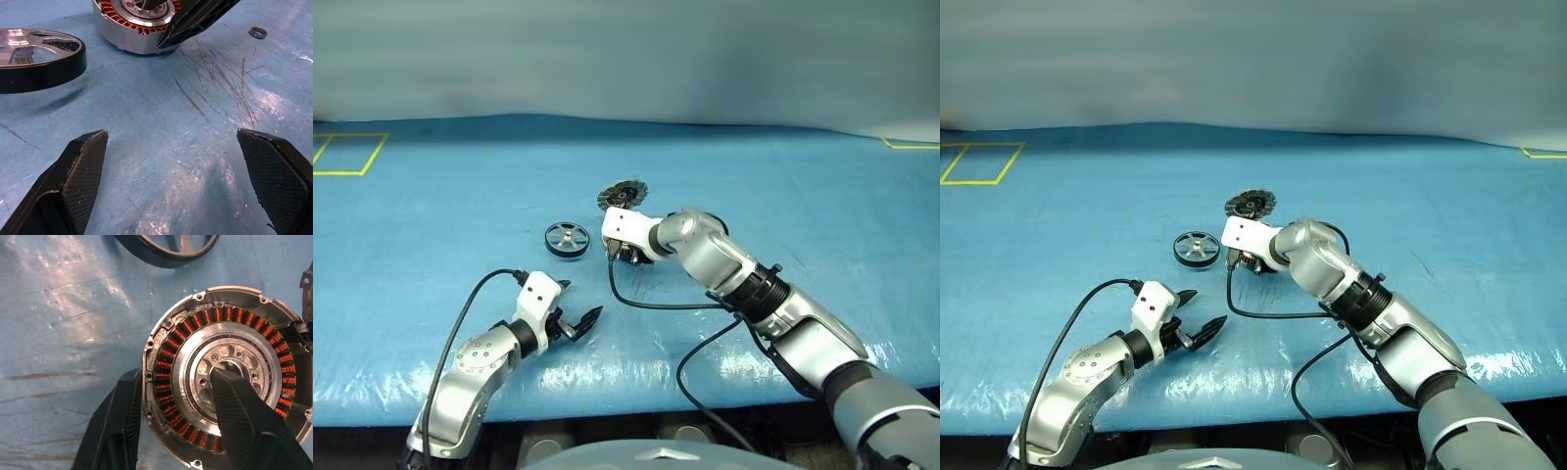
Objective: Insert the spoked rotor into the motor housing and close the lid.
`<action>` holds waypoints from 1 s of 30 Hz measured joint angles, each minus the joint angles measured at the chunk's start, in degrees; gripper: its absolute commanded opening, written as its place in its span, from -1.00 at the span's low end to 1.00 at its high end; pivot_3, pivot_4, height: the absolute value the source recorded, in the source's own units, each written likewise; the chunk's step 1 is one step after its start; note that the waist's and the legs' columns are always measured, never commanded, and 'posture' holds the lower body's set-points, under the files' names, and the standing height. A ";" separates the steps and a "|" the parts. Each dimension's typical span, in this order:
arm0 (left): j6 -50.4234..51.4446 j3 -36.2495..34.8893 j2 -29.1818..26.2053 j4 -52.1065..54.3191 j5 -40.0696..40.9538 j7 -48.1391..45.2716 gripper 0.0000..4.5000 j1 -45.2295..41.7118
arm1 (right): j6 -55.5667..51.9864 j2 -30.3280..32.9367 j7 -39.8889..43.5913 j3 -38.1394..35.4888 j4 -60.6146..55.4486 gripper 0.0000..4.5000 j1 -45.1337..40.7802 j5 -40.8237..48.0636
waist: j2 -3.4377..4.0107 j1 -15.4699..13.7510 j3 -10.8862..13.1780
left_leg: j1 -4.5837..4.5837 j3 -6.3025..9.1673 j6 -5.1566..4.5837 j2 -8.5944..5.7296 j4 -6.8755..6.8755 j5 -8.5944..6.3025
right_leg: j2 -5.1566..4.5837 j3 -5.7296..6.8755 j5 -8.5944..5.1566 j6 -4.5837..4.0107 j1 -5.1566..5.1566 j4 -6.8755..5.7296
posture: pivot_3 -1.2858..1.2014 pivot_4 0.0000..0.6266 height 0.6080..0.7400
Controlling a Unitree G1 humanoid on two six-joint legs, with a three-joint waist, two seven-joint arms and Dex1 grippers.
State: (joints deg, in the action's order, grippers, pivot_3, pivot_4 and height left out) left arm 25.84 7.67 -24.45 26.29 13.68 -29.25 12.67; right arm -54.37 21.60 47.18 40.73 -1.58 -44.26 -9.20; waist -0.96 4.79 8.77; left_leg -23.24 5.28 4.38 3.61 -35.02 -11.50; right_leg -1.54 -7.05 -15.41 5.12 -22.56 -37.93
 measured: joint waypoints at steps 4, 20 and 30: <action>-5.33 -1.47 -1.61 1.71 0.62 -2.83 1.00 2.80 | -7.56 0.93 -0.13 1.58 -12.41 -0.19 4.72 -0.10 | 0.05 -0.08 -0.13 | -0.12 0.01 0.05 0.03 0.08 -0.14 | 0.01 0.02 -0.07 0.02 0.00 -0.03 | 0.03 -0.52 1.00; -14.91 -4.24 -4.18 2.27 -0.59 -6.08 1.00 8.62 | -17.42 -3.98 -5.27 6.63 -25.60 -0.19 9.51 3.81 | 0.04 0.08 -0.13 | -0.12 -0.02 0.08 0.07 -0.01 -0.32 | 0.01 0.03 -0.31 -0.12 -0.29 0.00 | 0.03 -0.52 1.00; -15.36 -4.64 -4.00 1.97 0.05 -7.61 1.00 7.72 | -25.50 -5.47 -9.47 3.37 -26.90 0.65 7.21 7.45 | 0.15 -0.54 0.08 | -0.56 -0.01 0.08 0.07 -0.08 -0.31 | 0.01 0.04 -0.25 -0.05 -0.38 -0.02 | 0.03 -0.52 1.00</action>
State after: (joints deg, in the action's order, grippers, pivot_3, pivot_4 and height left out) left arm 10.48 3.03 -28.44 28.26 13.72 -36.86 20.39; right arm -79.87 16.14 37.71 44.10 -28.48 -37.05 -1.74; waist -0.80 4.26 8.85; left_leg -23.80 5.27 4.46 3.68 -35.10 -11.80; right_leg -1.53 -7.01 -15.66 5.06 -22.94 -37.95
